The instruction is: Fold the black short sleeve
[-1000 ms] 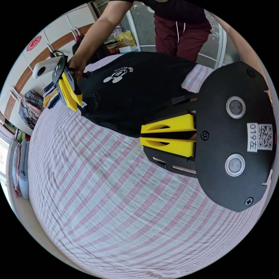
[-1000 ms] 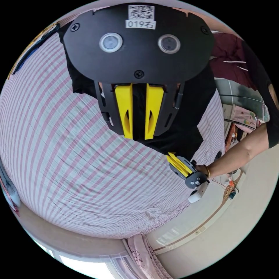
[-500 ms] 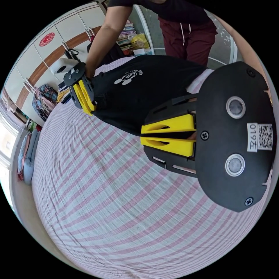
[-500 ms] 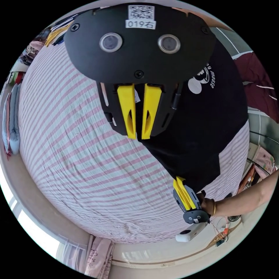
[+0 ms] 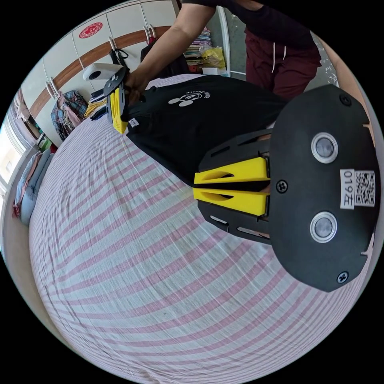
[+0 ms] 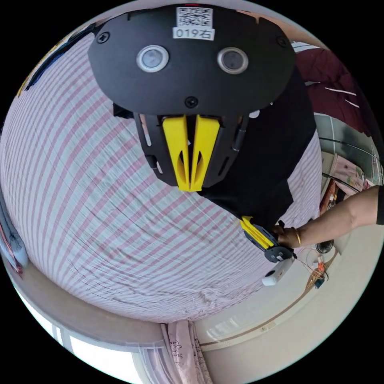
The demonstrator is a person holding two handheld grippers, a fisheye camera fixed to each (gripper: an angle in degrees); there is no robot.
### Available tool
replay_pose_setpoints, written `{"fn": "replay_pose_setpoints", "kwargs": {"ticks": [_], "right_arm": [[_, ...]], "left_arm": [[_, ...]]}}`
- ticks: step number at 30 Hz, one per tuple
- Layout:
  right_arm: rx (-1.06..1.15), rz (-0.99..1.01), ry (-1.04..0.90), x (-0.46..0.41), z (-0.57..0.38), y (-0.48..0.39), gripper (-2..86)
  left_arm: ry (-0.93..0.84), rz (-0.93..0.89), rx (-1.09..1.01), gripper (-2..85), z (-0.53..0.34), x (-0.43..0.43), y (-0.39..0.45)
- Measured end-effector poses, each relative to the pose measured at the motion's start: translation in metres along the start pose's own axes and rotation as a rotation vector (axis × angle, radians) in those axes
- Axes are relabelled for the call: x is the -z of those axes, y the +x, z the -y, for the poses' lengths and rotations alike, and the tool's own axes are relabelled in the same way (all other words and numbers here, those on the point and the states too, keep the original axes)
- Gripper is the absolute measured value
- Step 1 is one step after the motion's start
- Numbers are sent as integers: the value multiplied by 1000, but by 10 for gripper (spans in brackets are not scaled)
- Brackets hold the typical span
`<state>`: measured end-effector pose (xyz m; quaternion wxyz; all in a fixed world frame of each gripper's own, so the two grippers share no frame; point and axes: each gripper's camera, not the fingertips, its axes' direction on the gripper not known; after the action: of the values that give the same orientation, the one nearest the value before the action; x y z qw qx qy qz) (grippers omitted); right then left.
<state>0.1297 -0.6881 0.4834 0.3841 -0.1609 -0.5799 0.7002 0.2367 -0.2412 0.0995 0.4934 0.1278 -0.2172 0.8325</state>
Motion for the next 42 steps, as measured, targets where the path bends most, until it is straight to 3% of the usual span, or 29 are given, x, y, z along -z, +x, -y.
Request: {"fn": "replay_pose_setpoints", "kwargs": {"ticks": [3, 9, 14, 22, 31, 38, 42], "right_arm": [[-50, 115, -13, -1, -6, 12, 21], [-96, 165, -22, -27, -3, 19, 52], [-125, 197, -2, -26, -13, 38, 1], [-176, 185, -35, -48, -8, 47, -1], [-212, 156, -87, -62, -19, 57, -5], [-247, 249, 43, -34, -54, 73, -3], [-169, 261, -76, -42, -71, 64, 4]], "left_arm": [[4, -7, 3, 8, -5, -1, -9], [27, -14, 16, 8, -20, -1, -24], [20, -15, 19, 8, -26, -2, -33], [28, -105, 99, 11, -41, 1, -56], [-20, 7, 132, 8, -55, 21, -63], [134, -22, 13, 7, -47, 49, -11], [149, -75, -55, 7, -20, 18, 31]]}}
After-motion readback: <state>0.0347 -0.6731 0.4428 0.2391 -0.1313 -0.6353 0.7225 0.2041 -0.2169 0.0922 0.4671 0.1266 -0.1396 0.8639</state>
